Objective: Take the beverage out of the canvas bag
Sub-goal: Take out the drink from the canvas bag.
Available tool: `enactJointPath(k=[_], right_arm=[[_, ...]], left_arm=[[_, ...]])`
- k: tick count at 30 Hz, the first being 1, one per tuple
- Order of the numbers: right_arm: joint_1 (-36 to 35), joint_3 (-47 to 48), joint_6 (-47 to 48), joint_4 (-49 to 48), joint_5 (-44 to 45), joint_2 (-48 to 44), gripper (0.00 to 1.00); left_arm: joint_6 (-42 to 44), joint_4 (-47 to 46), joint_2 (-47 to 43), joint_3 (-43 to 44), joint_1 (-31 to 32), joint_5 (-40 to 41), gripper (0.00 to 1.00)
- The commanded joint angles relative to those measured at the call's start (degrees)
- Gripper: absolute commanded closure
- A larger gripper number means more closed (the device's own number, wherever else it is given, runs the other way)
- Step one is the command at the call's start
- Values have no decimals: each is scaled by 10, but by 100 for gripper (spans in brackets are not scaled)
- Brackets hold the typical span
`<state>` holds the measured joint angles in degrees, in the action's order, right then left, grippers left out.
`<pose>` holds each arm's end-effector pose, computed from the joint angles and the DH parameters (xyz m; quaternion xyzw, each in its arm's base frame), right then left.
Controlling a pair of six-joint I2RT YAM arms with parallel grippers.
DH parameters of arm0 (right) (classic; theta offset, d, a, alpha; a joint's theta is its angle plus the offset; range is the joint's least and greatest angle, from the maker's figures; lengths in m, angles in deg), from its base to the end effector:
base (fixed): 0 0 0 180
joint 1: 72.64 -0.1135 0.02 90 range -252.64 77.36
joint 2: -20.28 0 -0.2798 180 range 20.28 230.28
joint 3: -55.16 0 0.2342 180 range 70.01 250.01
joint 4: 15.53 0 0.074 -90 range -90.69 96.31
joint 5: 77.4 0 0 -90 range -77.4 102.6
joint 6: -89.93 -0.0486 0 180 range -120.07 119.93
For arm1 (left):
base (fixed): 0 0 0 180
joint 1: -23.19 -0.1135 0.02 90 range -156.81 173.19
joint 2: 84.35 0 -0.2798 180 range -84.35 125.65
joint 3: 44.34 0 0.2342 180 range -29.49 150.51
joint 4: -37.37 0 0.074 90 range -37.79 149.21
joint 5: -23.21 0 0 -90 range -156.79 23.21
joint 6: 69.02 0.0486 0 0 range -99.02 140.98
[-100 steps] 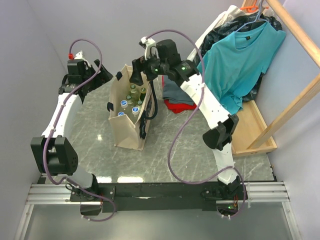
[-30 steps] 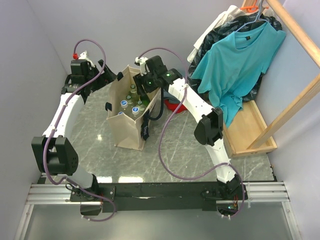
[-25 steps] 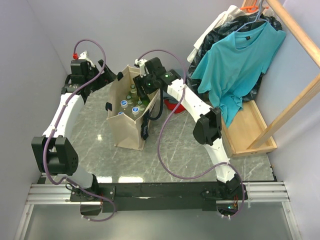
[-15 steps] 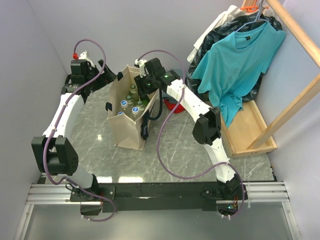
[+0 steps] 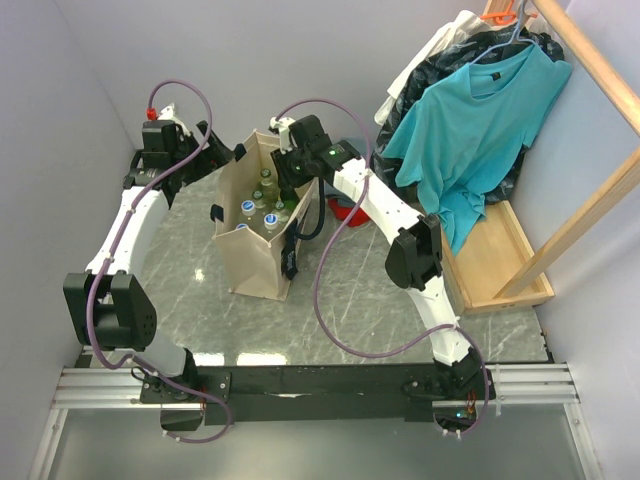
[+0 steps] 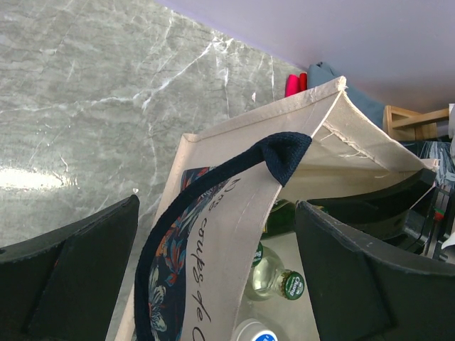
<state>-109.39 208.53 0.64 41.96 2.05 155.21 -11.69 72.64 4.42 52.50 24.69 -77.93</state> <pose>0.4228 0.3268 0.3089 -0.3261 0.8386 0.2114 0.3816 0.3537 -0.0187 0.3705 -0.1795 0.8319 -0.2315 0.4713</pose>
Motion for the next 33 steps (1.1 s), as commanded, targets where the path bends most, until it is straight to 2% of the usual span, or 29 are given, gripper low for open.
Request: enactJointPath(k=[1, 33], right_arm=[[0, 8, -3, -37, -7, -9, 100], [-20, 7, 32, -73, 53, -93, 100]], left_arm=[[-6, -14, -8, 1, 2, -7, 4], [-6, -13, -11, -1, 2, 0, 4]])
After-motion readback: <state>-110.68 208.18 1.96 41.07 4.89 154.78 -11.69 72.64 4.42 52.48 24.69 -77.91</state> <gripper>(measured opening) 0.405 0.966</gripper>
